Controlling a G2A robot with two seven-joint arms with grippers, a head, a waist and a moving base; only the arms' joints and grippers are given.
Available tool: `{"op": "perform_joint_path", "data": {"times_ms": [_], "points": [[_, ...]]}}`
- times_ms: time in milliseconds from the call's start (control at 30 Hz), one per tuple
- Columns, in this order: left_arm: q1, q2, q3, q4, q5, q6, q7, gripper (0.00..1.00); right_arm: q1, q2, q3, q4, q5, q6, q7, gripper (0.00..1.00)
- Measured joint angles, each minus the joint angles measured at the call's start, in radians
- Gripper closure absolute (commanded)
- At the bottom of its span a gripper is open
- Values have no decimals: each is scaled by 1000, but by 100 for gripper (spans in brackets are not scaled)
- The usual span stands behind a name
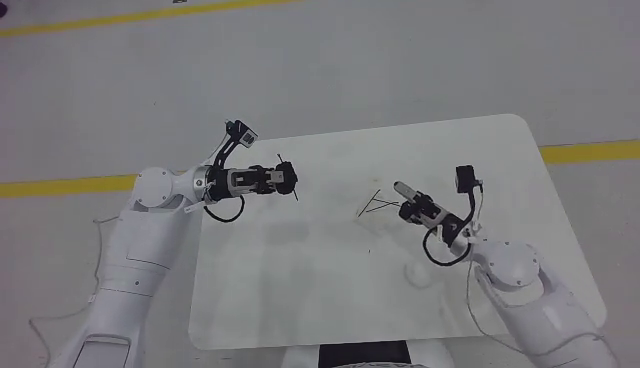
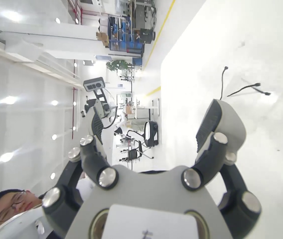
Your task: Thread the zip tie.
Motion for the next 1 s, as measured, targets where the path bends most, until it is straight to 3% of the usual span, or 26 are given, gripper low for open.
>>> {"op": "perform_joint_path", "data": {"times_ms": [133,400,600,1000], "points": [[0,0,0,0,0,0,0,100,71,-13,-86,38,-42,70,-6,0],[0,0,0,0,0,0,0,100,173,-46,-215,150,-48,125,-86,0],[0,0,0,0,0,0,0,100,226,-70,-262,206,-62,146,-218,0],[0,0,0,0,0,0,0,100,224,-72,-264,208,-55,135,-224,0]]}}
